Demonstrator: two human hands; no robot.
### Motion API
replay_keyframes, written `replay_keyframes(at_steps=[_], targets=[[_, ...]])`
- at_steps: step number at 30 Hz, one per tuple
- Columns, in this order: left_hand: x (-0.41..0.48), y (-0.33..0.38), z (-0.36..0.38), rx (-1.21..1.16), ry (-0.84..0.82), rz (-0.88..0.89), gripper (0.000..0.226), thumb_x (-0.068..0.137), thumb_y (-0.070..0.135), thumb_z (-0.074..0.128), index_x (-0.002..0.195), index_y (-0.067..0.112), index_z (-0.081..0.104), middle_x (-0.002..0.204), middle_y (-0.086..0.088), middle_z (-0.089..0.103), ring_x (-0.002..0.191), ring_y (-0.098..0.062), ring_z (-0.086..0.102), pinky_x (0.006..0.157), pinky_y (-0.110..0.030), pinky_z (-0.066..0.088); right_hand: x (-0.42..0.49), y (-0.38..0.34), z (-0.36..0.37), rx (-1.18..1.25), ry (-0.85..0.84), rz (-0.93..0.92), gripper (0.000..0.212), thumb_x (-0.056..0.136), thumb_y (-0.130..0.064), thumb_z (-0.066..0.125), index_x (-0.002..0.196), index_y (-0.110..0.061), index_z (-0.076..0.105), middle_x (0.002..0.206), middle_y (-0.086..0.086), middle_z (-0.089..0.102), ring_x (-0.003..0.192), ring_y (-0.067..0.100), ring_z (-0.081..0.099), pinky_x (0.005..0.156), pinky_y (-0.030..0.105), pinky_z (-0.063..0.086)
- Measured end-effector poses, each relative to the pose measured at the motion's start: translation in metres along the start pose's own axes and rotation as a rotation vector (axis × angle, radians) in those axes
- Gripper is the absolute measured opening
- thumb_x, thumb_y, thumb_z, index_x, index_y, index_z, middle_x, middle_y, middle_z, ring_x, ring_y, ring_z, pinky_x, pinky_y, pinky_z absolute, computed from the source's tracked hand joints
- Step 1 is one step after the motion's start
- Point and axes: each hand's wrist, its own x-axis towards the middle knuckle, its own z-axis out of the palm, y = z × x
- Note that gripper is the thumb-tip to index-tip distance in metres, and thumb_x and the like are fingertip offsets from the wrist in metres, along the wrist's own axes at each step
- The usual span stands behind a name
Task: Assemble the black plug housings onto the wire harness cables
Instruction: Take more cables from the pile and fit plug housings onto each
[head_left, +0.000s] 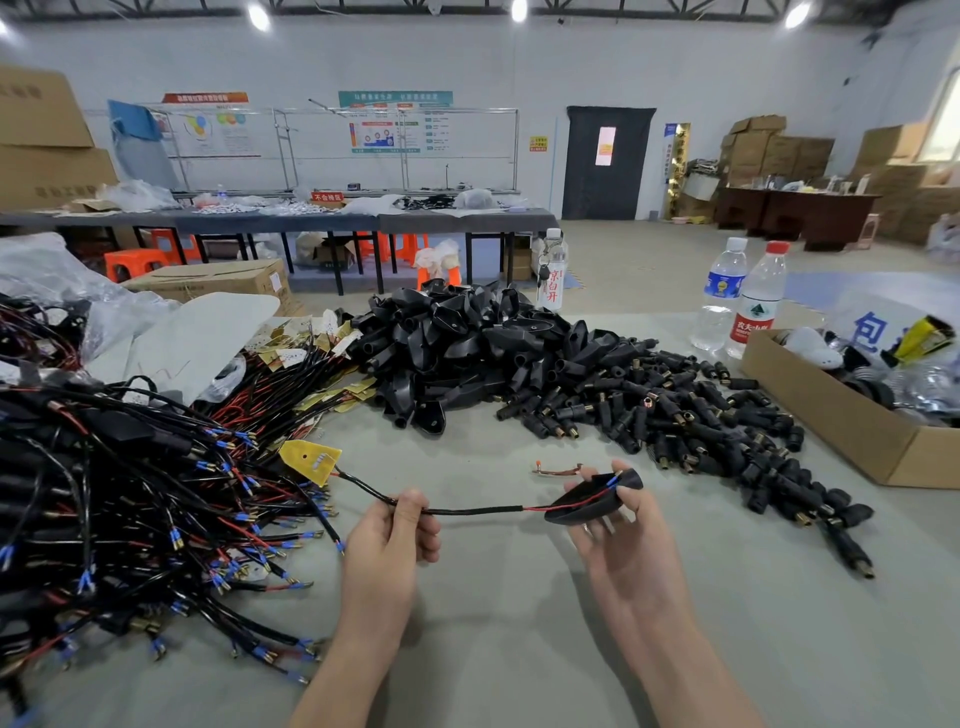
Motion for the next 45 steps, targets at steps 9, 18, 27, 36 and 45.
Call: replay_keyframes(at_steps=[9,18,27,36,45], targets=[[-0.001,0.001,0.0,0.021,-0.012,0.019,0.029,0.101,0.025,0.051,0.09,0.001,0.061,0.064,-0.001,0.064,0.057,-0.013,0.058,0.056,-0.028,0.05,0.0,-0.003,0.0,0.014,0.004,-0.022,0.028,0.096,-0.01,0.048,0.117,-0.02,0.063,0.102,0.009,0.073,0.099,0.026,0.072,0.073,0.038,0.061],[0.002,0.0,-0.003,0.053,-0.002,0.049,0.03,0.103,0.025,0.047,0.088,0.002,0.06,0.061,0.001,0.065,0.055,-0.012,0.058,0.052,-0.023,0.05,0.0,-0.005,-0.002,-0.039,-0.009,-0.034,0.03,0.097,-0.01,0.045,0.115,-0.021,0.066,0.104,0.01,0.073,0.101,0.026,0.071,0.077,0.04,0.062],[0.005,-0.004,-0.006,0.029,-0.03,0.056,0.034,0.102,0.032,0.048,0.089,0.003,0.06,0.065,0.0,0.065,0.059,-0.015,0.059,0.055,-0.027,0.05,-0.002,-0.004,0.0,-0.057,-0.028,0.002,0.032,0.097,-0.009,0.044,0.116,-0.02,0.067,0.106,0.011,0.072,0.099,0.025,0.071,0.073,0.036,0.062],[0.008,0.0,-0.008,-0.196,-0.019,-0.006,0.035,0.089,0.041,0.054,0.088,0.006,0.06,0.067,-0.004,0.063,0.058,-0.014,0.058,0.054,-0.025,0.051,-0.002,-0.001,0.001,-0.105,-0.015,0.01,0.033,0.095,-0.008,0.045,0.113,-0.023,0.068,0.111,0.01,0.07,0.1,0.025,0.068,0.071,0.032,0.06],[0.009,-0.003,-0.005,-0.185,-0.012,-0.036,0.028,0.102,0.025,0.049,0.094,0.0,0.061,0.069,-0.007,0.067,0.062,-0.016,0.061,0.055,-0.026,0.053,-0.003,0.0,0.003,-0.014,-0.11,0.075,0.035,0.083,-0.008,0.054,0.116,-0.017,0.064,0.112,0.014,0.069,0.104,0.028,0.069,0.08,0.036,0.06]])
